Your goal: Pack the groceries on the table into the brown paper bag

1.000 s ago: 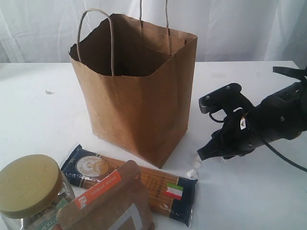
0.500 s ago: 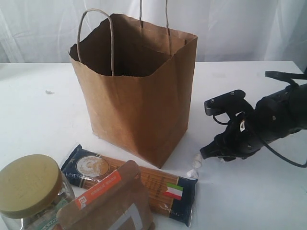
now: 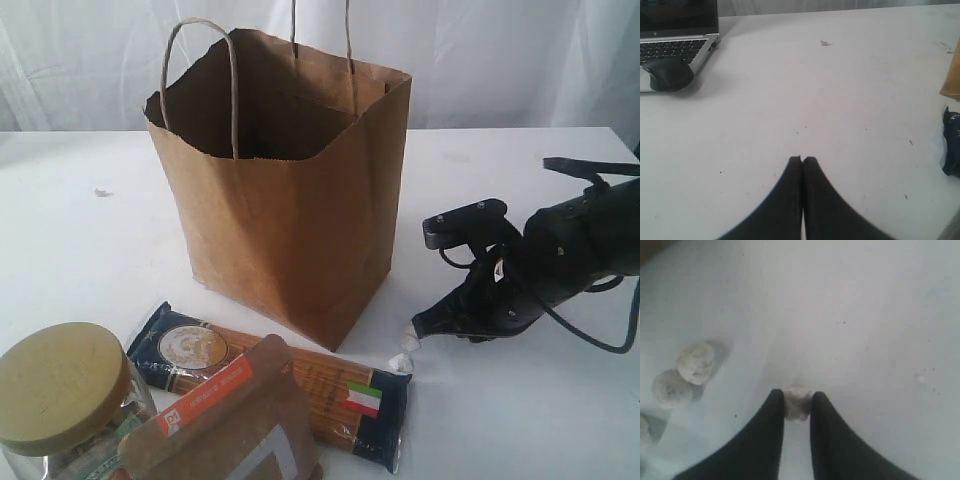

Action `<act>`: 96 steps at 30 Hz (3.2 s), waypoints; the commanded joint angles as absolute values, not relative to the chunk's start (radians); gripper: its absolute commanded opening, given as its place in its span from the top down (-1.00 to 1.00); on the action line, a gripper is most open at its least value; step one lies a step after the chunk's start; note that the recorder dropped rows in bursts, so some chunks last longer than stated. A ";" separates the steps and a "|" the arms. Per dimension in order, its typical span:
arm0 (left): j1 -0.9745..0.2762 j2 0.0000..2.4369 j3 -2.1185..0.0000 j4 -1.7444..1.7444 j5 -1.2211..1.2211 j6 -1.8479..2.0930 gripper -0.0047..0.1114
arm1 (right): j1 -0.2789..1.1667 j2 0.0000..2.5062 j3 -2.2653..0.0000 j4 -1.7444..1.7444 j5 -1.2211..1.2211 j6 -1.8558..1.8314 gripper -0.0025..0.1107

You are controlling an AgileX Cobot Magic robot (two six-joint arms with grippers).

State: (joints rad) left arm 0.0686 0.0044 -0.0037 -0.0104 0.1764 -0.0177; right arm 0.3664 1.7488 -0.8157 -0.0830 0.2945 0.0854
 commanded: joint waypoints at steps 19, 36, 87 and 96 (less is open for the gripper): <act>0.069 0.000 0.000 -0.018 0.172 -0.019 0.92 | 0.361 1.572 -0.894 -0.074 0.485 0.090 0.96; 0.069 0.000 0.000 -0.018 0.172 -0.019 0.92 | 0.361 1.720 -0.861 -0.068 0.350 0.049 0.20; 0.069 0.000 0.000 -0.018 0.172 -0.019 0.92 | 0.359 1.716 -0.838 -0.056 0.293 0.031 0.22; 0.069 0.000 0.000 -0.018 0.172 -0.019 0.92 | 0.359 1.805 -0.872 -0.054 0.297 0.031 0.43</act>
